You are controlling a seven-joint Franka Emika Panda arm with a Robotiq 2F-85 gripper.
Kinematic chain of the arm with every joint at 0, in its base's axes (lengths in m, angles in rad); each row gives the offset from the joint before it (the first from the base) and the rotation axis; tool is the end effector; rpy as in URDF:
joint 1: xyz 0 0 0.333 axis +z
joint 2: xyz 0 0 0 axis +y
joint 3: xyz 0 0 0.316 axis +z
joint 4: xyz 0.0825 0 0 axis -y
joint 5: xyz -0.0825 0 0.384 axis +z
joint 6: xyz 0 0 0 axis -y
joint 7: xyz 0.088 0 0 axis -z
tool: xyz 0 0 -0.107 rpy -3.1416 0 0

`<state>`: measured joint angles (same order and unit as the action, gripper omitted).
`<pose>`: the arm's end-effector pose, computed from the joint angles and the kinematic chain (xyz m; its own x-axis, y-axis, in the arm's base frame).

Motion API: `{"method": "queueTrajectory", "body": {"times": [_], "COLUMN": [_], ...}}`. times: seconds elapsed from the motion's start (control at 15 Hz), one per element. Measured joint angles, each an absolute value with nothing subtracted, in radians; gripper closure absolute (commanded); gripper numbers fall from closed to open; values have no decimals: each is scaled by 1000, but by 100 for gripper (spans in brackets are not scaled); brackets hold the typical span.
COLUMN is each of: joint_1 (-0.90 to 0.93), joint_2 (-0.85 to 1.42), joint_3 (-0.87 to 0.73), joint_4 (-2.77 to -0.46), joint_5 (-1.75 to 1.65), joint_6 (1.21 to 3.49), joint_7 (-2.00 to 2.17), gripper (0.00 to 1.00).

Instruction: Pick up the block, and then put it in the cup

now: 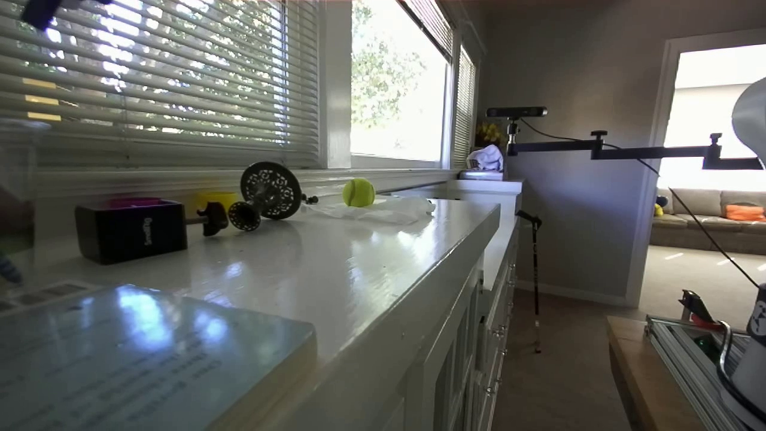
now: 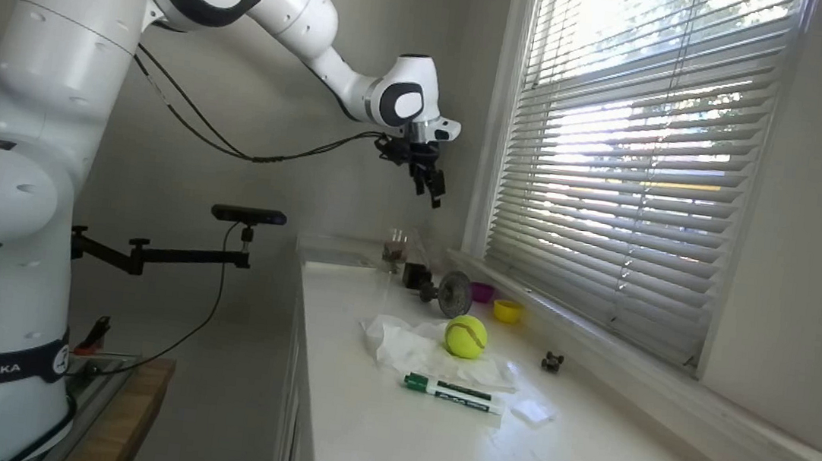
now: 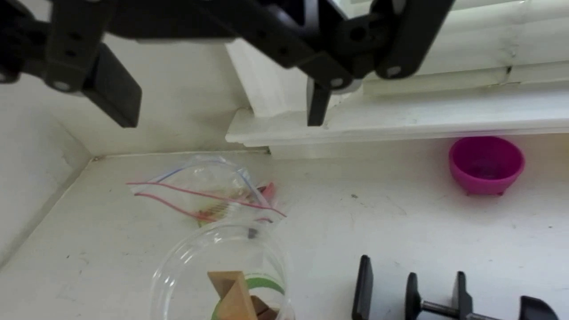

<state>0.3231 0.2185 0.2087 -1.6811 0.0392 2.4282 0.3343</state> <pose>0.5819 0.3284 0.5326 0.8888 0.0816 0.4510 0.2104 -0.9468 -0.2434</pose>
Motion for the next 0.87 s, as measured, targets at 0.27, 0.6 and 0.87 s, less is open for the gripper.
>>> {"method": "queueTrajectory", "body": {"times": [0.27,0.6,0.87], "joint_1": [290,215,184], "joint_2": [138,45,26], "joint_3": [132,93,93], "joint_4": [-1709,-1742,-1752], "joint_5": [-58,-186,-217], "joint_6": [2265,1970,1815], "joint_7": [397,399,398], "gripper": [0,0,0]}}
